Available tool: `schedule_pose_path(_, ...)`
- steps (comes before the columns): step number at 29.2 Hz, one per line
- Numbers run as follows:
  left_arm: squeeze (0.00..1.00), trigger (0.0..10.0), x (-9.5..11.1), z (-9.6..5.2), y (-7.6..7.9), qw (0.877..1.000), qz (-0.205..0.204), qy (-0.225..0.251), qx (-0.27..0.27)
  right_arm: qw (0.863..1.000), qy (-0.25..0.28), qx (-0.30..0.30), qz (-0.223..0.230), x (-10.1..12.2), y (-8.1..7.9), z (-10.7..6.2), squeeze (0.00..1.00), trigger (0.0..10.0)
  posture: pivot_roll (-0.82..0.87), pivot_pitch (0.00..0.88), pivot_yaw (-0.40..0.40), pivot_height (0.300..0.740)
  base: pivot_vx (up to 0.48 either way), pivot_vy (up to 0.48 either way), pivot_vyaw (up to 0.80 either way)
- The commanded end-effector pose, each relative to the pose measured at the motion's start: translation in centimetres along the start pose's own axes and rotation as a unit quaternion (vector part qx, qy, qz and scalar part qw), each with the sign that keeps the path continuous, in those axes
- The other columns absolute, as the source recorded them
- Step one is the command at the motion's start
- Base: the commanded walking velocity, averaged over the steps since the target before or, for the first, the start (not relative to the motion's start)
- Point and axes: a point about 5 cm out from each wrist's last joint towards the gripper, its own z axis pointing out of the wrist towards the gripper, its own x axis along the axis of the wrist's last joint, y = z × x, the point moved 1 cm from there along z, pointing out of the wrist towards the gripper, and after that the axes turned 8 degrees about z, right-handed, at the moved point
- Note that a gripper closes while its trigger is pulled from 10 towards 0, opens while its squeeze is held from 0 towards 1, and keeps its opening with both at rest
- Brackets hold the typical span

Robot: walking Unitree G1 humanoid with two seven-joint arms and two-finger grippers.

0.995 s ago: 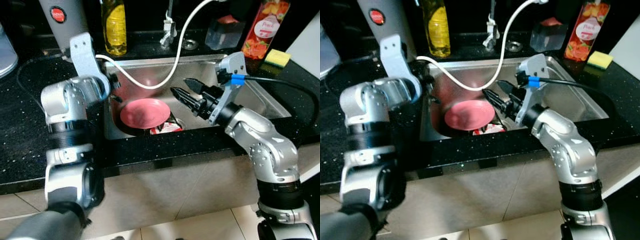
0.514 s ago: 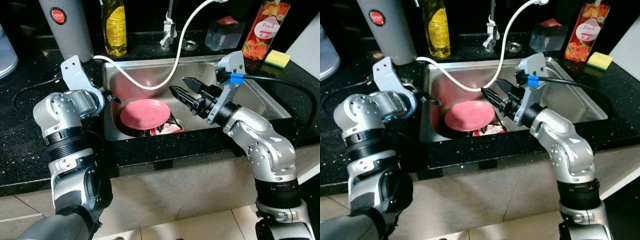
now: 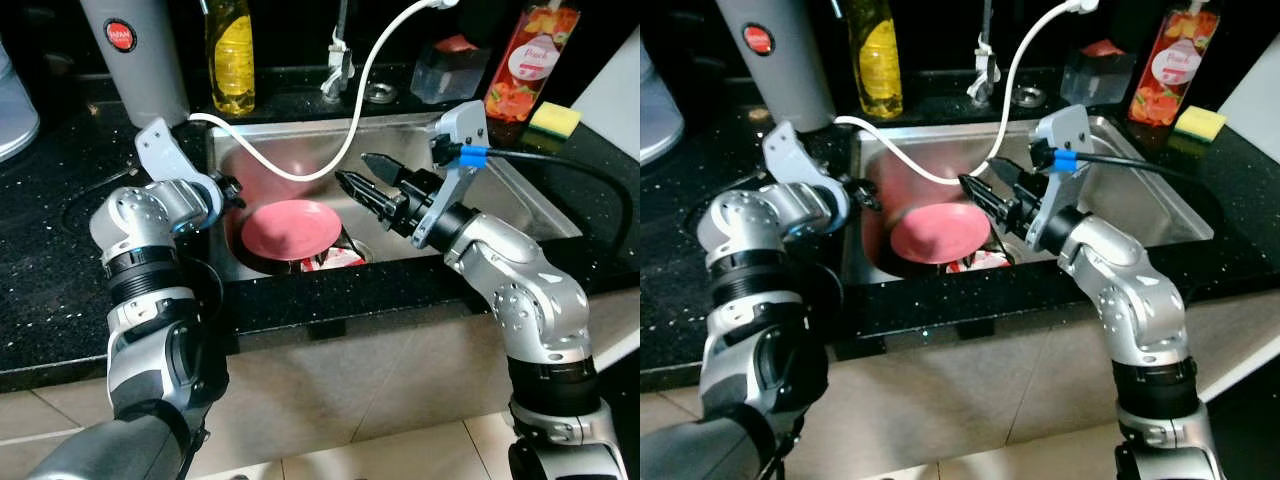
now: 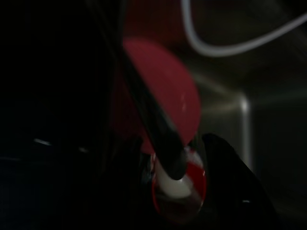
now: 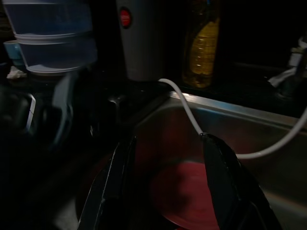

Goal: Kitchen organization

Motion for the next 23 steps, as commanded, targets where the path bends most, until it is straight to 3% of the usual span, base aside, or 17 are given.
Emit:
schedule_pose_path(1, 0.00, 10.0, -0.2, 0.4, -0.7, 1.000, -0.012, -0.006, 0.011, 1.000, 0.012, 0.003, -0.004, 0.5, -0.1, -0.1, 0.00, 10.0, 0.06, 0.051, 0.014, 0.740, 0.000, 0.000, 0.00)
schedule_pose_path(10, 0.00, 9.7, 0.5, 1.2, -1.2, 0.999, -0.016, 0.016, 0.026, 1.000, 0.014, 0.004, -0.003, 0.6, -0.1, -0.1, 0.00, 10.0, 0.05, 0.052, 0.012, 0.740, 0.000, 0.000, 0.00)
schedule_pose_path(11, 0.00, 5.4, 0.9, 1.2, -1.3, 0.999, -0.015, 0.026, 0.027, 1.000, 0.015, 0.004, -0.002, 0.6, -0.2, -0.1, 0.00, 10.0, 0.05, 0.052, 0.012, 0.740, 0.000, 0.000, 0.00)
schedule_pose_path(12, 0.00, 5.4, 1.1, 1.2, -1.3, 0.999, -0.014, 0.033, 0.027, 1.000, 0.015, 0.004, -0.002, 0.6, -0.2, -0.1, 0.00, 10.0, 0.05, 0.052, 0.012, 0.740, 0.000, 0.000, 0.00)
schedule_pose_path(13, 0.00, 3.4, 1.4, 1.2, -1.4, 0.999, -0.013, 0.039, 0.026, 1.000, 0.015, 0.004, -0.002, 0.6, -0.2, -0.1, 0.00, 10.0, 0.05, 0.052, 0.012, 0.740, 0.000, 0.000, 0.00)
schedule_pose_path(14, 0.00, 3.4, 1.6, 1.2, -1.4, 0.999, -0.012, 0.042, 0.026, 1.000, 0.015, 0.005, -0.002, 0.6, -0.2, -0.1, 0.00, 10.0, 0.05, 0.052, 0.012, 0.740, 0.000, 0.000, 0.00)
schedule_pose_path(15, 0.00, 0.0, 1.9, 1.2, -1.4, 0.998, -0.012, 0.048, 0.024, 1.000, 0.015, 0.005, -0.002, 0.6, -0.2, -0.1, 0.00, 10.0, 0.05, 0.052, 0.012, 0.740, 0.000, 0.000, 0.00)
schedule_pose_path(23, 0.00, 0.0, 3.2, 1.1, -1.4, 0.997, -0.021, 0.080, 0.008, 1.000, 0.017, 0.009, -0.001, 0.7, -0.3, 0.0, 0.00, 10.0, 0.06, 0.049, 0.006, 0.740, 0.000, 0.000, 0.00)
